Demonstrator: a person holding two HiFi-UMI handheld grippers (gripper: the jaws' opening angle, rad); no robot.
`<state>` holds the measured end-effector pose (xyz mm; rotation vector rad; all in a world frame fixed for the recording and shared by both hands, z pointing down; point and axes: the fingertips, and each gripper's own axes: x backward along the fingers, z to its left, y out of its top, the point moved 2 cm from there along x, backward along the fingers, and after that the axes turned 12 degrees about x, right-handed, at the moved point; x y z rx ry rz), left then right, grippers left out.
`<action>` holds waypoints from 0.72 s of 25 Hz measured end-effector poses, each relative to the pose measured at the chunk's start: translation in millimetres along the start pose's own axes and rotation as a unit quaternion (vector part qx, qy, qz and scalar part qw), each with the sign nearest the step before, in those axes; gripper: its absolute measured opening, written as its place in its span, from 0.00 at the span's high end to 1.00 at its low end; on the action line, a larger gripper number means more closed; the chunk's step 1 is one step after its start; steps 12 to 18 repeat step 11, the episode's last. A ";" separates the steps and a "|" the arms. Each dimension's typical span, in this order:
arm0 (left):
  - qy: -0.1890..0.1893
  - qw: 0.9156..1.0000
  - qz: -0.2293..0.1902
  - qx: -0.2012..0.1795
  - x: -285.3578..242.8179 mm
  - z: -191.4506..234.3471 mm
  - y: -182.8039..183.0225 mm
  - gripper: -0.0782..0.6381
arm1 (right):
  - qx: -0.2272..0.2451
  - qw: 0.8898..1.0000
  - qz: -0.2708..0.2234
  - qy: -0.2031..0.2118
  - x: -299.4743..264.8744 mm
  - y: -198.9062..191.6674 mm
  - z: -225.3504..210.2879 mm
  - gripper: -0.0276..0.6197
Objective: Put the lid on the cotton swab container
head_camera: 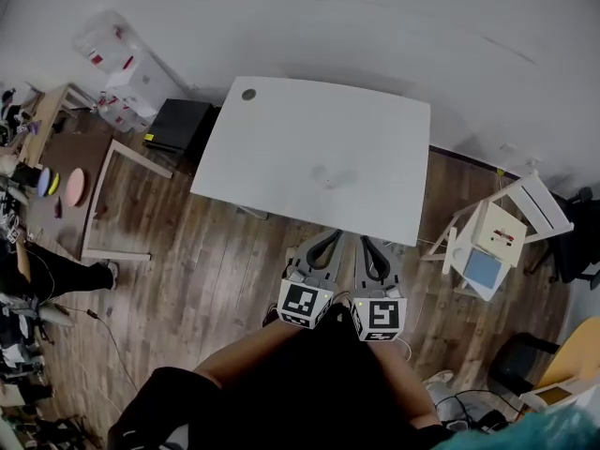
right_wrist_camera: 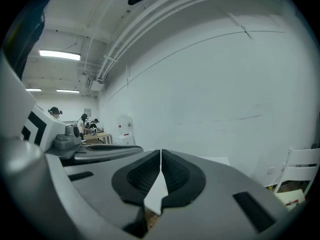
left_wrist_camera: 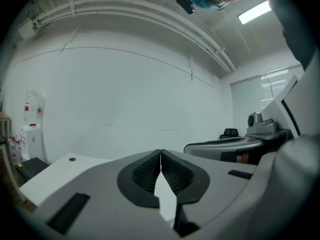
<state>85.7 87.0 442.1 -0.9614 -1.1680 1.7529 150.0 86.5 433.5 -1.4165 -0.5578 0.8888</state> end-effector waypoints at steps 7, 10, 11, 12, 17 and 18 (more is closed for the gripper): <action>0.002 1.000 -0.006 -0.001 19.0 -17.8 -5.5 0.87 | 0.010 1.000 -0.008 0.012 12.1 3.3 11.9 0.90; -0.001 1.000 -0.007 -0.004 19.0 -20.9 -6.5 0.87 | 0.013 1.000 -0.007 0.018 15.1 -0.1 14.1 0.90; -0.002 1.000 -0.007 -0.004 18.8 -21.4 -7.1 0.87 | 0.013 1.000 -0.006 0.020 16.1 -1.6 14.9 0.90; -0.002 1.000 -0.007 -0.004 18.8 -21.4 -7.1 0.87 | 0.013 1.000 -0.006 0.020 16.1 -1.6 14.9 0.90; -0.002 1.000 -0.007 -0.004 18.8 -21.4 -7.1 0.87 | 0.013 1.000 -0.006 0.020 16.1 -1.6 14.9 0.90; -0.002 1.000 -0.007 -0.004 18.8 -21.4 -7.1 0.87 | 0.013 1.000 -0.006 0.020 16.1 -1.6 14.9 0.90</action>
